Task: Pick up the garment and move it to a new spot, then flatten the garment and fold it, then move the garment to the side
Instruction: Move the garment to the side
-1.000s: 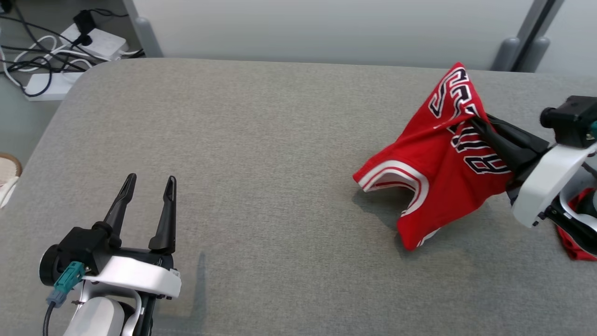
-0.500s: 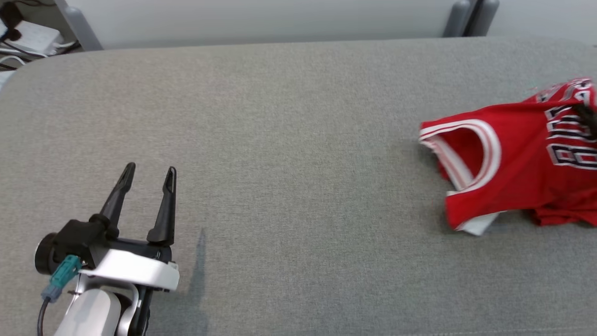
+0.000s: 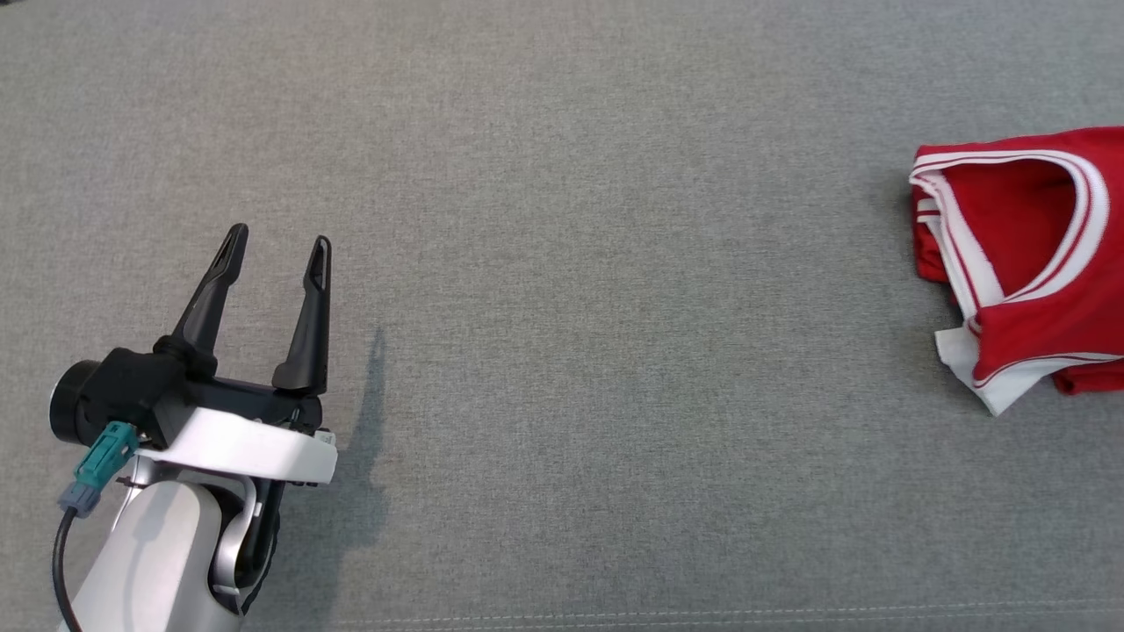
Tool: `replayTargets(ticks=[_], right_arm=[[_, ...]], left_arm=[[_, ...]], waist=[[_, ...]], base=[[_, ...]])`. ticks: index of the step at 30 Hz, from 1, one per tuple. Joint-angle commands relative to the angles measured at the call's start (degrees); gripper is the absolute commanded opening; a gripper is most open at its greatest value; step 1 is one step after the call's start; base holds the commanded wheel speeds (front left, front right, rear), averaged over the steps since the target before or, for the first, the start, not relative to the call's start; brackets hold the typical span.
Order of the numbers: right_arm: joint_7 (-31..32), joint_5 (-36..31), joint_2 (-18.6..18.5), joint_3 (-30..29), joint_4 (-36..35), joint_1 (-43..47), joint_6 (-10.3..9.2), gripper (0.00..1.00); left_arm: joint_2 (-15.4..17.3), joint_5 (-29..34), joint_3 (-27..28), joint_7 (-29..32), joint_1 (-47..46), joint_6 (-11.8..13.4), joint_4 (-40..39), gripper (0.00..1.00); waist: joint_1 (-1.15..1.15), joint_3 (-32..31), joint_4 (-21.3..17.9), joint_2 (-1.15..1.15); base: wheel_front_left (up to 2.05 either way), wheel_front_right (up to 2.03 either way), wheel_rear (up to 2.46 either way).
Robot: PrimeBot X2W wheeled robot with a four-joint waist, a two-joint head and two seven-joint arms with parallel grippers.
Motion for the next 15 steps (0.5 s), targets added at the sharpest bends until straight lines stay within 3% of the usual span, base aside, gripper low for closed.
replayTargets(ticks=[1,5,8,9,10,15], right_arm=[[-0.39,-0.88,-4.63,0.66,1.69,0.76,0.00,0.00],[-2.28,-1.55,-6.74,1.98,6.44,1.38,0.00,0.00],[-3.58,-0.37,-5.74,2.40,10.16,2.55,0.00,0.01],[-3.80,-0.14,-5.08,2.53,11.73,3.02,0.00,0.39],[-4.24,0.07,-4.26,2.49,13.44,3.45,0.00,1.00],[-5.54,1.64,1.08,2.98,20.47,6.24,0.00,1.00]], left_arm=[[1.27,0.78,1.78,-0.36,-2.87,-0.22,-1.41,1.00],[1.27,1.01,1.66,-0.44,-3.80,-0.29,-1.26,1.00],[1.51,1.03,1.91,-0.49,-4.10,-0.27,-1.31,1.00],[1.58,1.02,1.97,-0.50,-4.15,-0.27,-1.32,1.00],[1.66,1.07,2.00,-0.51,-4.18,-0.22,-1.35,1.00],[1.97,1.08,2.03,-0.54,-4.51,-0.18,-1.57,1.00]], waist=[[0.00,1.66,1.67,0.00],[0.00,2.96,2.85,0.00],[0.00,3.70,3.22,0.00],[0.00,3.85,3.28,0.00],[0.00,4.01,3.32,0.00],[0.00,4.26,3.20,0.00]], base=[[0.00,0.00,0.00],[0.00,0.00,0.00],[0.00,0.00,0.00],[0.00,0.00,0.00],[0.00,0.00,0.00],[0.00,0.00,0.00]])
